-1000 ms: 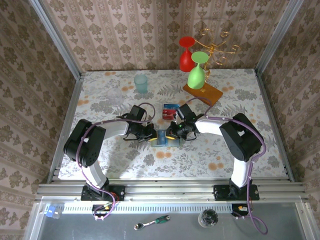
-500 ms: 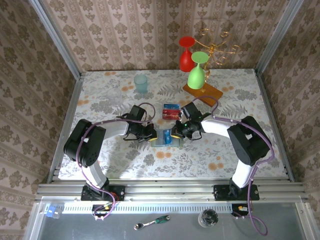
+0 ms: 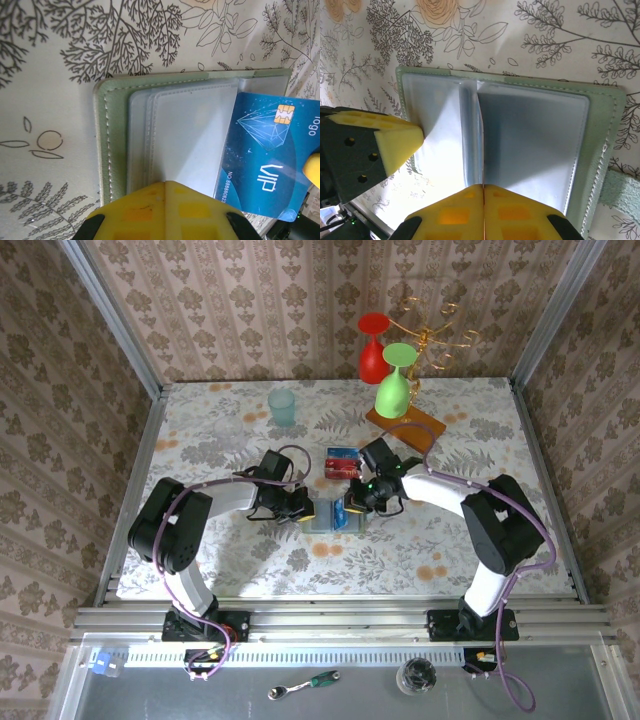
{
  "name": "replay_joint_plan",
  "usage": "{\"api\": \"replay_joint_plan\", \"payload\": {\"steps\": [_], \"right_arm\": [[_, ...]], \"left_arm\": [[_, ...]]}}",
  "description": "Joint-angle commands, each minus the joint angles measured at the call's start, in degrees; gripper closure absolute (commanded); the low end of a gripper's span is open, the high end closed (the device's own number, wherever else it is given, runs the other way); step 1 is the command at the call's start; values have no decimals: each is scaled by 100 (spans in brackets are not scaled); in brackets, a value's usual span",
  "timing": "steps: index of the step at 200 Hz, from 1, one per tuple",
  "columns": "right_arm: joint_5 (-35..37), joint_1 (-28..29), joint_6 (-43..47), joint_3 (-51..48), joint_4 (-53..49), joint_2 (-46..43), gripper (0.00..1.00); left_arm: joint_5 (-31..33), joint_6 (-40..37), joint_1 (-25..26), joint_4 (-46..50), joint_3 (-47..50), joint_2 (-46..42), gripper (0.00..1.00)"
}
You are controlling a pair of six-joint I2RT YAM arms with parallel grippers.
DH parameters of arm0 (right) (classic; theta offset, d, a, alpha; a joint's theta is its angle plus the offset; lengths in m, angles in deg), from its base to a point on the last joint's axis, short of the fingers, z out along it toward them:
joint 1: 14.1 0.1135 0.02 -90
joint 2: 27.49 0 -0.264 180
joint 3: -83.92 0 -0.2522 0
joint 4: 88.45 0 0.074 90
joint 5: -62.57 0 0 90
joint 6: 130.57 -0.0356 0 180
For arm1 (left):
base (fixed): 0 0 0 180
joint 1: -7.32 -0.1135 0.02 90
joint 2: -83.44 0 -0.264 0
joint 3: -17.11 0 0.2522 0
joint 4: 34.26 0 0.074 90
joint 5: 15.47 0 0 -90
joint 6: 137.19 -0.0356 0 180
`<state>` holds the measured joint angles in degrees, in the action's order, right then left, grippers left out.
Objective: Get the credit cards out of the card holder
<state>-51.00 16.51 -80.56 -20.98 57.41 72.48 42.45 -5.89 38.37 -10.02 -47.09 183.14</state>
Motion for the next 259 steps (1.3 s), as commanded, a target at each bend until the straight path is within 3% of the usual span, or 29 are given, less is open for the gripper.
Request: {"api": "replay_joint_plan", "payload": {"steps": [1, 109, 259], "right_arm": [[320, 100, 136, 288, -458, 194, 89], [248, 301, -43, 513, -601, 329, 83], [643, 245, 502, 885, -1302, -76, 92]], "left_arm": [[123, -130, -29, 181, 29, 195, 99], [-22, -70, -99, -164, 266, 181, 99], [-229, 105, -177, -297, 263, -121, 98]]}}
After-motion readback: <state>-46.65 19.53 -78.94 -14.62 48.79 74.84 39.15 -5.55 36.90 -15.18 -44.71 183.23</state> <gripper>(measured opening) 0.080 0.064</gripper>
